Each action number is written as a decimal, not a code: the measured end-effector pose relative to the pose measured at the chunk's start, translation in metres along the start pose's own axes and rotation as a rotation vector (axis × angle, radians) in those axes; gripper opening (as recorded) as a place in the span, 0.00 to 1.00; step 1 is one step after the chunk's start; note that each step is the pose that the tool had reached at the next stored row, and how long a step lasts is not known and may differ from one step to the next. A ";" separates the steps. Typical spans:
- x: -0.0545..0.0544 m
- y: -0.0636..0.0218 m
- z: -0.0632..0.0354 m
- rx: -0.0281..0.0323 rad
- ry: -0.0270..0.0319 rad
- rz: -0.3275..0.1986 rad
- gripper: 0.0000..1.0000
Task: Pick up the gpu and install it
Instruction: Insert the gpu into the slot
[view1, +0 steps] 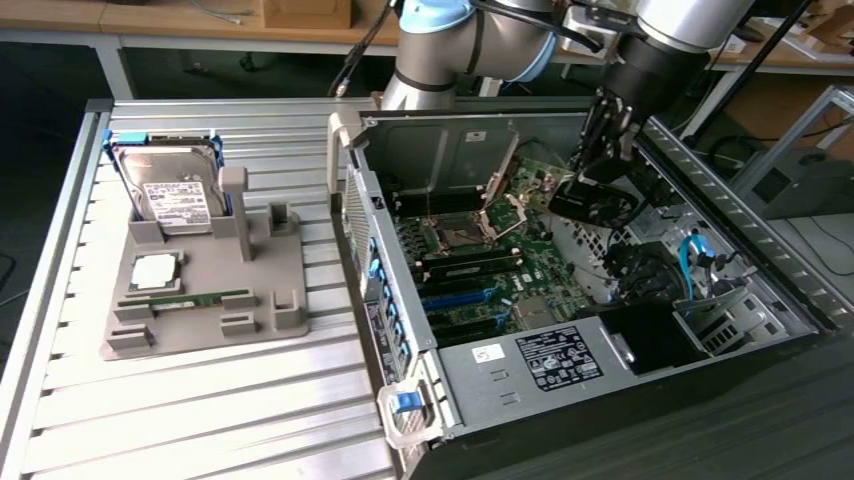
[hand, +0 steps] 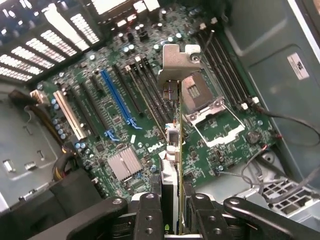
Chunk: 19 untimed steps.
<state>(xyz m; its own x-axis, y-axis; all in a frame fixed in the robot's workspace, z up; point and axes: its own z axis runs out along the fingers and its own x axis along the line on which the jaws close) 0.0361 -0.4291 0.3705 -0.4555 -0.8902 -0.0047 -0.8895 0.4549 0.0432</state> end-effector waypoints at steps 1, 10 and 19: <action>0.000 0.0000 0.0000 -0.0001 0.0006 -0.015 0.27; 0.000 0.0000 0.0001 -0.0007 0.0063 -0.146 0.27; 0.000 0.0000 0.0002 -0.0012 0.0114 -0.266 0.27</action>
<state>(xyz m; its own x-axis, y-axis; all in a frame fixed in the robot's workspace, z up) 0.0362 -0.4291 0.3703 -0.2056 -0.9786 -0.0048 -0.9778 0.2052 0.0432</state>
